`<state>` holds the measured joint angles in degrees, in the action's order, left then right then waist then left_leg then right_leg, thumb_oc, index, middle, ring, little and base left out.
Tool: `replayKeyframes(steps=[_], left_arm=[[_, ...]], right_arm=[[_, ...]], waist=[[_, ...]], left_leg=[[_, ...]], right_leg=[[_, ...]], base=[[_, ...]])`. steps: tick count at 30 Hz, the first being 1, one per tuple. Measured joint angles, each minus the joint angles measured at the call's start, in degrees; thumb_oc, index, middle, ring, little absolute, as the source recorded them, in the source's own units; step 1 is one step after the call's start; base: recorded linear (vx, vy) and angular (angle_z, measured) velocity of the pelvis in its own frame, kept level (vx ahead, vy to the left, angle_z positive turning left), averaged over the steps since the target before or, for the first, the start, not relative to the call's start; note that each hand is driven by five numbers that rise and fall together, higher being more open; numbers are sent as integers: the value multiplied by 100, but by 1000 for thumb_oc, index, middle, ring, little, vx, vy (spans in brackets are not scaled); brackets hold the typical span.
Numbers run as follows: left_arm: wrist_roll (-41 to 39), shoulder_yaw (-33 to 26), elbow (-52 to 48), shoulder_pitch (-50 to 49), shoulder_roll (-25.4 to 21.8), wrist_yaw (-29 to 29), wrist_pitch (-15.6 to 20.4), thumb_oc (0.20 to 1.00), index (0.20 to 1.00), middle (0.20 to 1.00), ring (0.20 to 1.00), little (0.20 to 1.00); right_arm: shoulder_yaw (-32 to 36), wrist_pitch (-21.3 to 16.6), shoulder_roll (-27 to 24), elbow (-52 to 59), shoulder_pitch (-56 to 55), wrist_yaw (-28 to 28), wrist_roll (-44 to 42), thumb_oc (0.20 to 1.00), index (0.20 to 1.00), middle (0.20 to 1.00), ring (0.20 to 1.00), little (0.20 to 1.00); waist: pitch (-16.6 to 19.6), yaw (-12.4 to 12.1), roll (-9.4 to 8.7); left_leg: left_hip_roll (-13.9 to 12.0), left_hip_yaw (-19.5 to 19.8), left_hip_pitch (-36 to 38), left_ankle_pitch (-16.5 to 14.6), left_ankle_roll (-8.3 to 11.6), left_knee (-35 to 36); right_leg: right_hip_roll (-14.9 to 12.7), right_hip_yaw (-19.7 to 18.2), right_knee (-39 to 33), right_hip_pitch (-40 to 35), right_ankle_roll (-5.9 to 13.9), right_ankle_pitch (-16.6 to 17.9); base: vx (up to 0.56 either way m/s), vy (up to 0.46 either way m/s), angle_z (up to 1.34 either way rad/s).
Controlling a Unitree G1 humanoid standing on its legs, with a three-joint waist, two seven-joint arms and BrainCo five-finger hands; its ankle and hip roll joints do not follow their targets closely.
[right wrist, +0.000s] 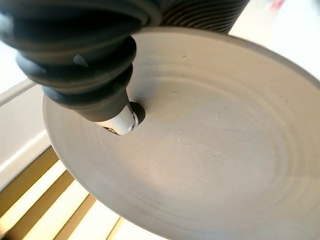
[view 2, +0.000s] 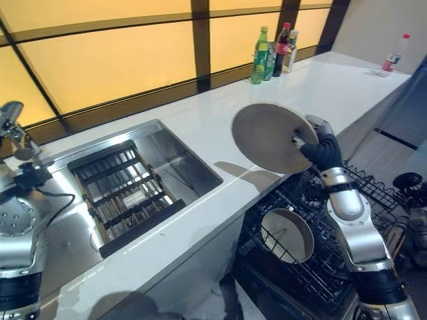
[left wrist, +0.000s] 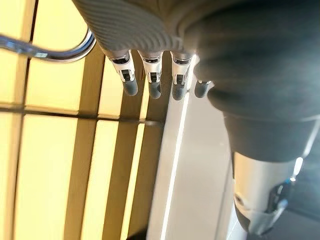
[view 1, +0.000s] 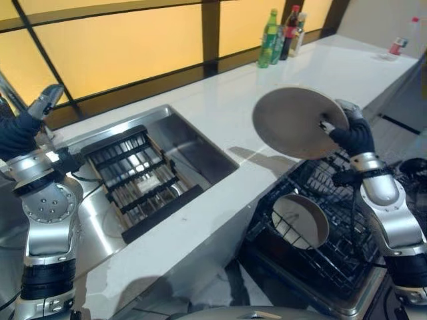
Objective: Pick up plates and place into dishwasher.
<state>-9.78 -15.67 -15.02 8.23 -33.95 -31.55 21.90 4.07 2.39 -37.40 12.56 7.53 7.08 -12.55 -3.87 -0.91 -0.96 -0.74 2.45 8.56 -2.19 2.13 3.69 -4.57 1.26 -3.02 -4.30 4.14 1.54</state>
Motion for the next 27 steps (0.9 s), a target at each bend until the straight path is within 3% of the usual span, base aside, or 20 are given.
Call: replayKeyframes(steps=[7,10,18,21,27], left_arm=[[-93,-155,334,-109,1,276,-18,1000,1000,1000,1000,1000],[-115,-97,557,-79,-44,278,-30,1000,1000,1000,1000,1000],[-111,-68,735,53,-178,239,-399,1000,1000,1000,1000,1000],[-116,-68,798,162,-486,158,-427,1000,1000,1000,1000,1000],[-119,161,1164,800,-922,-331,-445,1000,1000,1000,1000,1000]], right_arm=[[302,-206,-3,-588,-387,855,345,200,200,200,200,200],[346,-317,-1,-1007,-367,1314,731,200,200,200,200,200],[497,-351,-55,-1742,-380,1953,1199,200,200,200,200,200],[458,-354,-285,-1990,-113,2248,1325,200,200,200,200,200],[147,-285,-890,-2617,988,2792,2041,200,200,200,200,200]], waist=[[-109,38,37],[-312,151,64],[-708,159,167],[-830,152,168],[-1546,150,316]], left_leg=[[-4,-82,-15,-13,-18,-63],[-30,-61,-62,-18,-10,-152],[-80,95,-576,-41,57,-441],[-112,168,-1096,-54,102,-713],[-120,255,-1942,-41,154,-1161]], right_leg=[[16,-256,321,244,18,-74],[-33,-327,317,253,50,-54],[33,-203,215,452,-47,90],[70,-92,246,852,-114,171],[104,22,492,1539,-163,252]], base=[[55,-114,-16],[-25,-233,-5],[-68,-270,10],[-284,-184,16],[-195,-130,11]])
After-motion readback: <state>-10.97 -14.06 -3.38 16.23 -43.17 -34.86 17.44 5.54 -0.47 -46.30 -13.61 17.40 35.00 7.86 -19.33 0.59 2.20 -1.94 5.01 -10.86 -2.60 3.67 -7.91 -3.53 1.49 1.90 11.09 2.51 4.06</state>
